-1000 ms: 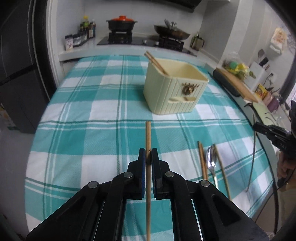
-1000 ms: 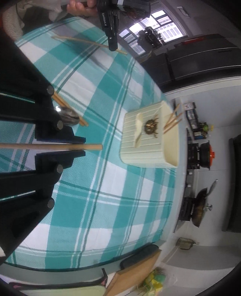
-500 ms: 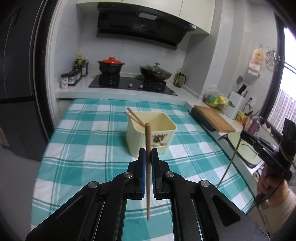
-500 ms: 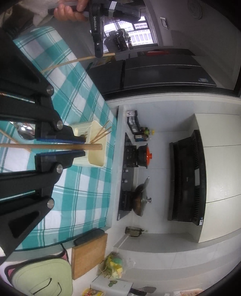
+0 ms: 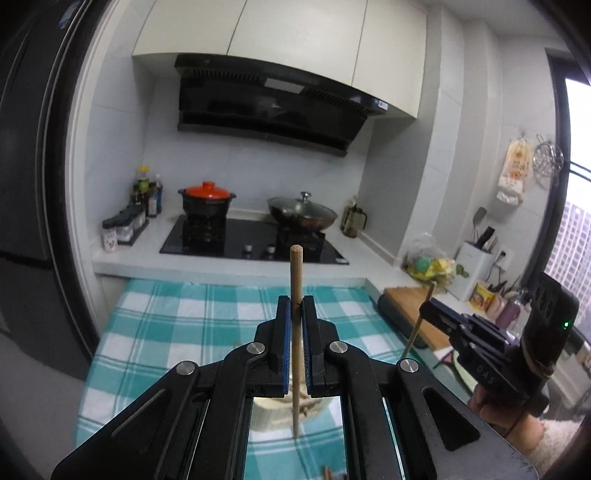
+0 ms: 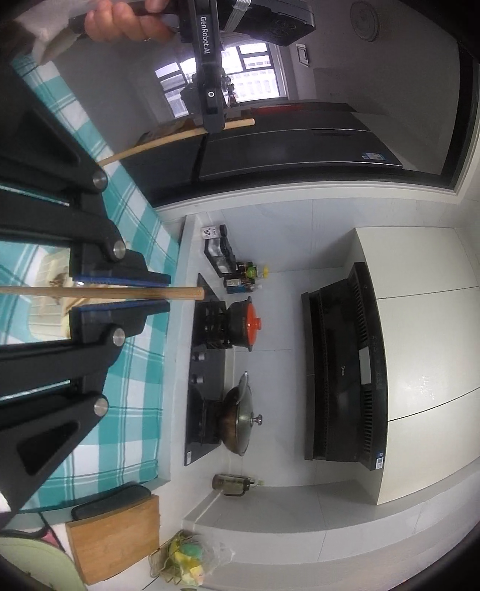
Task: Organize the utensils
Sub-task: 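Lift both chopsticks and carry them over the cream holder, then open both tools to drop the chopsticks into the cream holder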
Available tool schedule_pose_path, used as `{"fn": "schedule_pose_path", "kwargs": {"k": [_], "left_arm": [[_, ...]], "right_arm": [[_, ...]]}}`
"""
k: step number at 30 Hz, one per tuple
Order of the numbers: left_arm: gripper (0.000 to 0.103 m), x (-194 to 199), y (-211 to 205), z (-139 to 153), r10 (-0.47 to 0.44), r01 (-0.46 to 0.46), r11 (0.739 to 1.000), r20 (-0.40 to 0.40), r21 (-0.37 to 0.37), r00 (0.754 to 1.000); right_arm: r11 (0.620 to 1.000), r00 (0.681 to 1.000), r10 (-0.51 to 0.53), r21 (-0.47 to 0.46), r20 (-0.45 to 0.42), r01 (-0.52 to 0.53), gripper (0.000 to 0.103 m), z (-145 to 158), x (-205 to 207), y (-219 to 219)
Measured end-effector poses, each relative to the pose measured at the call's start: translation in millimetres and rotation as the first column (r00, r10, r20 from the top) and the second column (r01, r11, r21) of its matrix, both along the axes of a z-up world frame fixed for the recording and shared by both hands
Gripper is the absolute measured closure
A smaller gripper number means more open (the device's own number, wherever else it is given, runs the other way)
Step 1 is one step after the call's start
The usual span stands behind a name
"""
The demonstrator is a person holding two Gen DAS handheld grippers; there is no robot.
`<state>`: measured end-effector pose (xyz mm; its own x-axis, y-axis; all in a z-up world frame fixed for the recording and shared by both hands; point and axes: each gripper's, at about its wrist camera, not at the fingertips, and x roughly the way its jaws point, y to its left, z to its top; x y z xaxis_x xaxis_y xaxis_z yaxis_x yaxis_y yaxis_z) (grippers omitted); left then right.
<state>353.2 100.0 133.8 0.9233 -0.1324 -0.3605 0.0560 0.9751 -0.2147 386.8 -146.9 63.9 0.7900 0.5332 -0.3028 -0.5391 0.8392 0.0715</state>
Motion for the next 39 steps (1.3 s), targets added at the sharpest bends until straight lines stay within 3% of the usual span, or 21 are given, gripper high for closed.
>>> {"fn": "schedule_pose_path", "kwargs": {"k": [4,8,12,16,23,24,26,28,29,31,33,36,39], "left_arm": [[0.099,44,2,-7,0.039,-0.039,0.999,0.008,-0.001,0.999],[0.099,86,2,-38,0.051,-0.051,0.999,-0.062,0.004,0.997],[0.099,117,0,-79,0.046,-0.046,0.999,-0.164,0.009,0.985],[0.099,138,0,-114,0.050,-0.050,0.999,-0.249,0.005,0.967],[0.095,150,-2,-146,0.069,-0.065,0.998,-0.342,0.024,0.937],[0.091,145,-1,-147,0.069,-0.065,0.998,-0.350,0.022,0.934],[0.057,130,3,-144,0.061,-0.055,0.998,-0.353,0.027,0.934],[0.040,103,7,-139,0.070,-0.045,0.996,-0.339,0.081,0.938],[0.038,87,10,-137,0.071,-0.033,0.993,-0.337,0.116,0.939],[0.035,53,18,-139,0.074,-0.009,0.983,-0.356,0.181,0.932],[0.030,15,26,-147,0.092,0.000,0.973,-0.386,0.232,0.918],[0.024,-45,35,-172,0.114,0.004,0.966,-0.440,0.259,0.891],[0.024,-95,34,-208,0.118,-0.005,0.974,-0.490,0.225,0.864]], "right_arm": [[0.999,0.997,-0.025,0.035,0.069,0.023,0.096,12,40,17],[0.999,0.995,-0.040,0.018,0.094,0.038,0.096,-2,79,35],[0.999,0.999,-0.032,-0.036,-0.027,0.031,0.096,-43,118,51],[0.997,0.983,-0.034,-0.074,-0.181,0.020,0.096,-85,148,57],[0.994,0.943,-0.053,-0.110,-0.328,0.018,0.095,-125,167,55],[0.994,0.938,-0.060,-0.106,-0.342,0.025,0.095,-126,168,54],[0.995,0.926,-0.072,-0.095,-0.370,0.040,0.094,-126,168,53],[0.996,0.923,-0.071,-0.081,-0.378,0.044,0.092,-119,161,46],[0.996,0.926,-0.063,-0.076,-0.372,0.037,0.090,-111,153,40],[0.996,0.937,-0.054,-0.090,-0.345,0.024,0.067,-97,131,28],[0.993,0.951,-0.052,-0.114,-0.306,0.018,0.058,-84,102,9],[0.985,0.956,-0.071,-0.173,-0.284,0.022,0.058,-77,54,-26],[0.975,0.951,-0.123,-0.213,-0.285,0.062,0.056,-87,6,-58]]}}
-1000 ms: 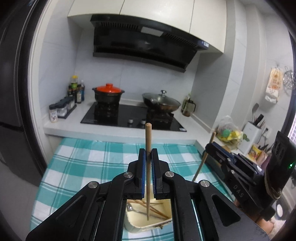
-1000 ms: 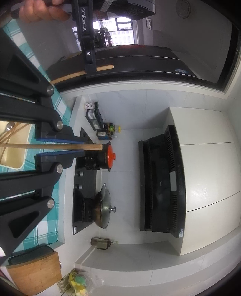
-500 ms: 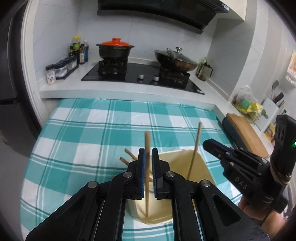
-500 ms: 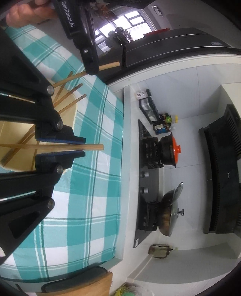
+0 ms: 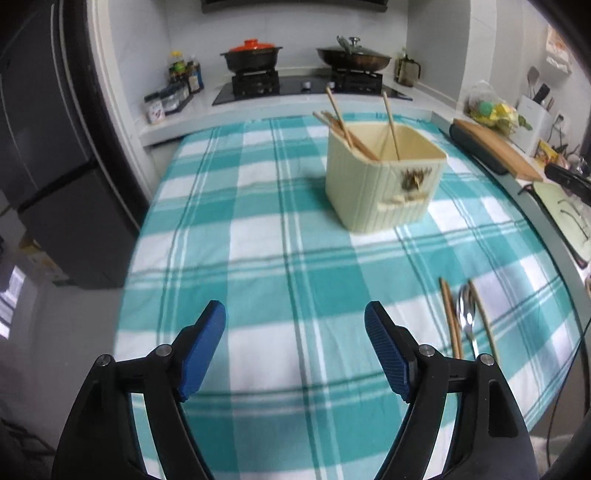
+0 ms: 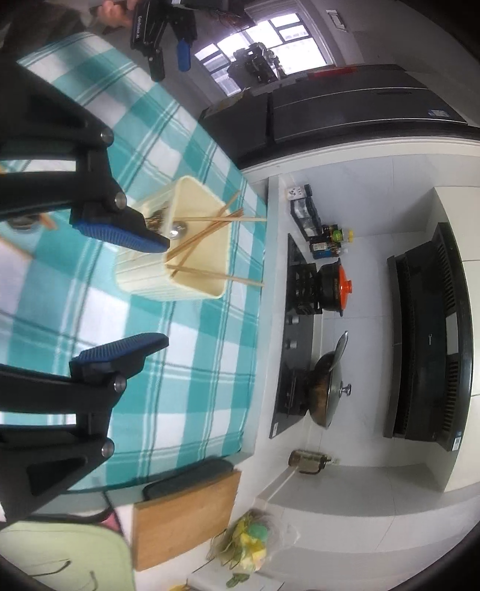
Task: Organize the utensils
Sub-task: 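Open both tools to drop the chopsticks into the cream holder, then withdraw both tools toward the remaining chopsticks and spoon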
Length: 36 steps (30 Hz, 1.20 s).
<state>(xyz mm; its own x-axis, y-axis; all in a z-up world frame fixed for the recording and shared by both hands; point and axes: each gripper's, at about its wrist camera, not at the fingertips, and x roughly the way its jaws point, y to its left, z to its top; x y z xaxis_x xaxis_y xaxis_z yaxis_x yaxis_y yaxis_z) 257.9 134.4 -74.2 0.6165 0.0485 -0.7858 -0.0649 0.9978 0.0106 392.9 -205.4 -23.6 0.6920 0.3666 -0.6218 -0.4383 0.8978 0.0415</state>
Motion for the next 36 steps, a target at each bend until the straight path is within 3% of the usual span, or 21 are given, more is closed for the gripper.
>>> {"fn": "schedule_pose_path", "kwargs": {"k": [4,8,12,16,25,36], "left_arm": [[0.024,-50,-20,-47,0.039,-0.040,0.998,-0.014,-0.048,0.999],[0.024,-72,-47,-81,0.047,-0.048,0.991,-0.011,-0.129,0.999],[0.024,-69,-82,-92,-0.052,0.046,0.988,-0.032,-0.148,0.998],[0.021,-50,-113,-87,-0.145,0.146,0.985,0.010,-0.095,0.989],[0.021,9,-139,-98,-0.163,0.160,0.985,-0.057,-0.065,0.985],[0.020,25,-155,-113,-0.178,0.182,0.983,-0.104,0.027,0.979]], "right_arm": [[0.997,0.997,-0.068,-0.040,-0.027,0.067,0.056,-42,-71,-32],[0.990,0.988,-0.140,-0.032,-0.072,0.138,0.056,-100,-139,-48],[0.979,0.975,-0.202,0.001,-0.093,0.203,0.056,-138,-188,-50],[0.988,0.983,-0.156,-0.002,-0.101,0.157,0.056,-146,-203,-37],[0.991,0.990,-0.125,0.039,-0.068,0.128,0.056,-139,-209,-25],[0.984,0.984,-0.152,0.074,-0.091,0.159,0.056,-144,-210,-39]]}}
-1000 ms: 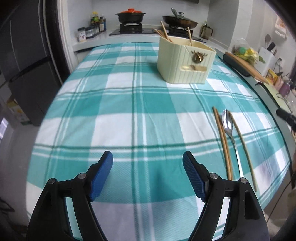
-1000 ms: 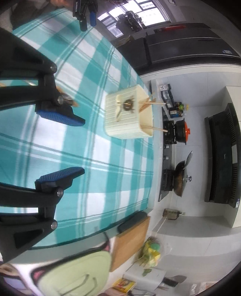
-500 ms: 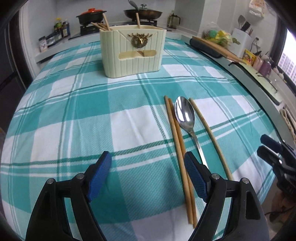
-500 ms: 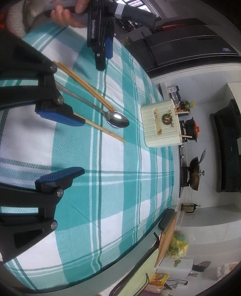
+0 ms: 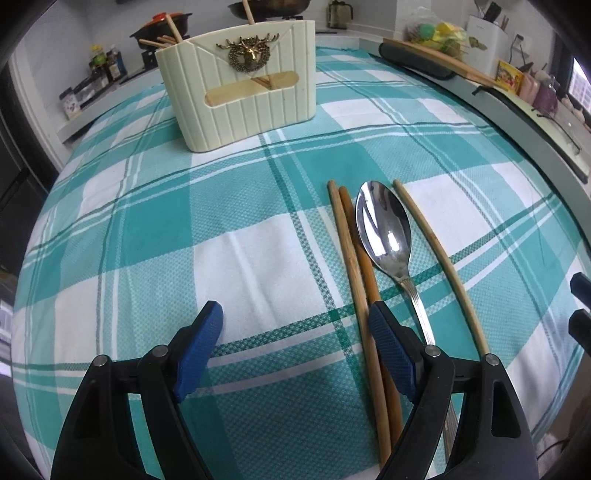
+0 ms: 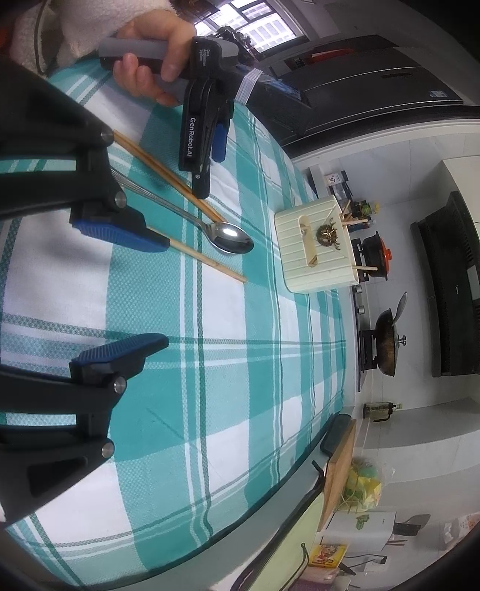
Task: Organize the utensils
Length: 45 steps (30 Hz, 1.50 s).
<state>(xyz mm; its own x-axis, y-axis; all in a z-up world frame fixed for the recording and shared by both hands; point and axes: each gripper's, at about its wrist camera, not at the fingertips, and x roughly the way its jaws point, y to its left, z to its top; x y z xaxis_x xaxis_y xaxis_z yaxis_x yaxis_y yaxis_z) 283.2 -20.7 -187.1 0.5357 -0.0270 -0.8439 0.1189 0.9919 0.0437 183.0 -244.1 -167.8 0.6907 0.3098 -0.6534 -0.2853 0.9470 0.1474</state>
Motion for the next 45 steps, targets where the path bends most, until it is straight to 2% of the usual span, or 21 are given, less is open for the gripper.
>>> {"fn": "schedule_pose_path", "kwargs": {"k": [5,9,12,14,15,17,19,20,22,24,28,33,34,35,36,37,38,39,40,42,45], "left_arm": [[0.020,8,-4,-6,0.004,-0.003,0.999,-0.024,0.034,1.000],[0.025,11,-4,-5,0.009,-0.009,1.000,-0.027,0.011,1.000],[0.047,13,-7,-3,0.008,-0.008,1.000,-0.022,-0.005,1.000],[0.072,13,-11,-1,0.002,-0.002,1.000,-0.008,0.005,1.000],[0.078,12,-12,-1,0.007,-0.007,1.000,-0.001,0.014,1.000],[0.096,11,-12,-1,0.021,-0.021,1.000,0.009,0.018,1.000],[0.098,10,-4,0,0.052,-0.052,0.999,0.009,-0.003,0.999],[0.098,8,2,0,0.075,-0.075,0.997,0.008,-0.010,0.997],[0.098,3,15,1,0.128,-0.128,0.992,0.011,-0.002,0.992],[0.098,-4,35,-1,0.185,-0.184,0.983,0.003,-0.008,0.983],[0.098,-24,77,-3,0.281,-0.281,0.960,0.005,-0.016,0.960],[0.095,-51,112,-3,0.337,-0.336,0.941,0.017,-0.031,0.941],[0.087,-55,116,-3,0.338,-0.337,0.941,0.018,-0.042,0.941],[0.067,-61,120,-3,0.337,-0.335,0.941,0.019,-0.055,0.941],[0.054,-66,124,-3,0.332,-0.330,0.941,0.022,-0.070,0.943],[0.033,-70,127,-3,0.328,-0.325,0.942,0.030,-0.080,0.944],[0.026,-76,129,-2,0.327,-0.323,0.943,0.042,-0.082,0.944],[0.026,-79,131,-3,0.325,-0.320,0.944,0.049,-0.078,0.945],[0.026,-81,133,-5,0.321,-0.318,0.945,0.046,-0.072,0.946],[0.026,-82,136,-10,0.317,-0.315,0.947,0.029,-0.069,0.948],[0.019,-83,133,-12,0.300,-0.298,0.953,0.044,-0.046,0.953]], "right_arm": [[1.000,1.000,0.002,0.003,0.003,-0.002,0.056,0,0,-1],[1.000,1.000,0.014,-0.015,-0.016,-0.014,0.056,-2,1,5],[0.999,0.998,0.032,-0.034,-0.051,-0.034,0.056,-4,8,15],[0.997,0.994,0.055,-0.051,-0.090,-0.059,0.056,-8,19,26],[0.996,0.992,0.063,-0.055,-0.106,-0.069,0.056,-11,25,32],[0.994,0.987,0.088,-0.050,-0.137,-0.096,0.057,-16,37,45],[0.989,0.981,0.124,-0.062,-0.150,-0.134,0.057,-21,45,61],[0.986,0.980,0.129,-0.088,-0.151,-0.143,0.060,-25,48,68],[0.979,0.975,0.135,-0.131,-0.175,-0.159,0.080,-33,54,80],[0.974,0.976,0.133,-0.162,-0.171,-0.161,0.090,-37,55,84],[0.975,0.984,0.074,-0.197,-0.164,-0.106,0.096,-36,53,70],[0.970,0.986,-0.069,-0.241,-0.150,0.031,0.096,-34,54,30],[0.969,0.985,-0.083,-0.243,-0.149,0.044,0.096,-34,54,24],[0.968,0.985,-0.092,-0.243,-0.147,0.054,0.096,-33,53,18],[0.970,0.985,-0.094,-0.234,-0.146,0.058,0.094,-33,52,14],[0.974,0.985,-0.091,-0.221,-0.146,0.057,0.090,-32,50,10],[0.976,0.986,-0.086,-0.211,-0.146,0.054,0.083,-31,48,8],[0.977,0.987,-0.082,-0.204,-0.141,0.052,0.064,-30,45,6],[0.978,0.988,-0.084,-0.203,-0.128,0.057,0.050,-29,43,4],[0.976,0.992,-0.085,-0.209,-0.094,0.064,0.049,-28,37,2],[0.976,0.991,-0.077,-0.214,-0.113,0.052,0.049,-33,37,1]]}}
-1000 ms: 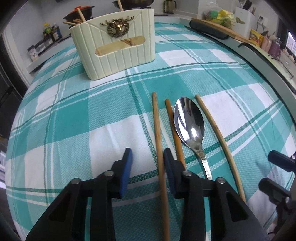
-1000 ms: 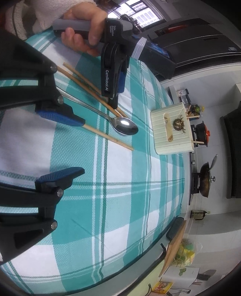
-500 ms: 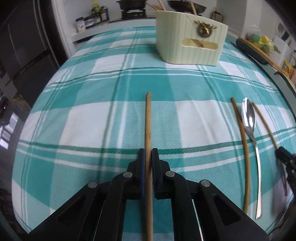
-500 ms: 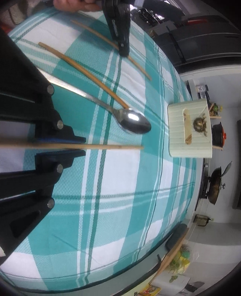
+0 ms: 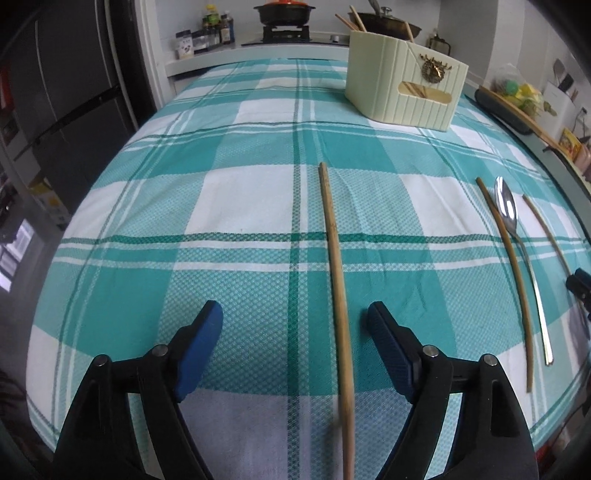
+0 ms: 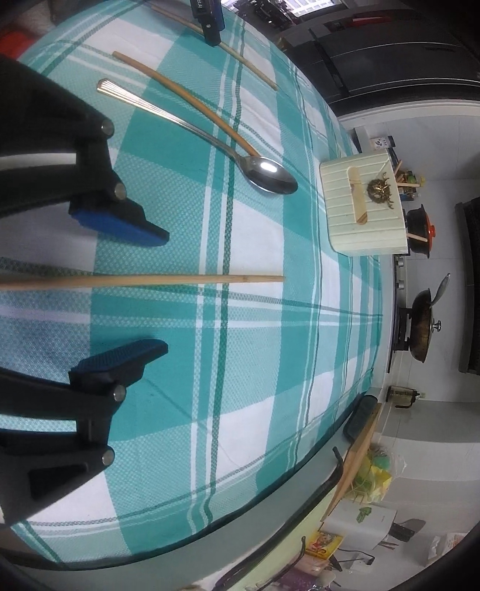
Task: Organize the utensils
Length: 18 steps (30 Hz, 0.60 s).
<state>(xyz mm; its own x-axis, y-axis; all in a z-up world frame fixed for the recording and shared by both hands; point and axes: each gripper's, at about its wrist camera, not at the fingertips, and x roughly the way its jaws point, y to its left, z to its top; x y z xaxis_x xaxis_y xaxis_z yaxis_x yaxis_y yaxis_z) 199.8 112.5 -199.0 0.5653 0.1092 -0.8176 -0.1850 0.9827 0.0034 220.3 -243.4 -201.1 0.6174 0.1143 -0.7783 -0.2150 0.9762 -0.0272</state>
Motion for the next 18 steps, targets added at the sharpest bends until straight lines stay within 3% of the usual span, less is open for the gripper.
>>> {"fn": "schedule_pose_path", "kwargs": {"k": [6,18], "left_arm": [[0.007,1.9,-0.8,-4.5,0.010,-0.010,1.000,0.003,0.005,1.000],[0.001,3.9,0.6,-6.7,0.008,-0.008,1.000,-0.009,-0.002,1.000]], "right_arm": [[1.000,1.000,-0.010,0.005,0.005,0.010,0.049,-5.2,0.2,-0.7],[1.000,1.000,-0.003,-0.008,0.028,0.004,0.048,-6.7,-2.4,0.1]]}}
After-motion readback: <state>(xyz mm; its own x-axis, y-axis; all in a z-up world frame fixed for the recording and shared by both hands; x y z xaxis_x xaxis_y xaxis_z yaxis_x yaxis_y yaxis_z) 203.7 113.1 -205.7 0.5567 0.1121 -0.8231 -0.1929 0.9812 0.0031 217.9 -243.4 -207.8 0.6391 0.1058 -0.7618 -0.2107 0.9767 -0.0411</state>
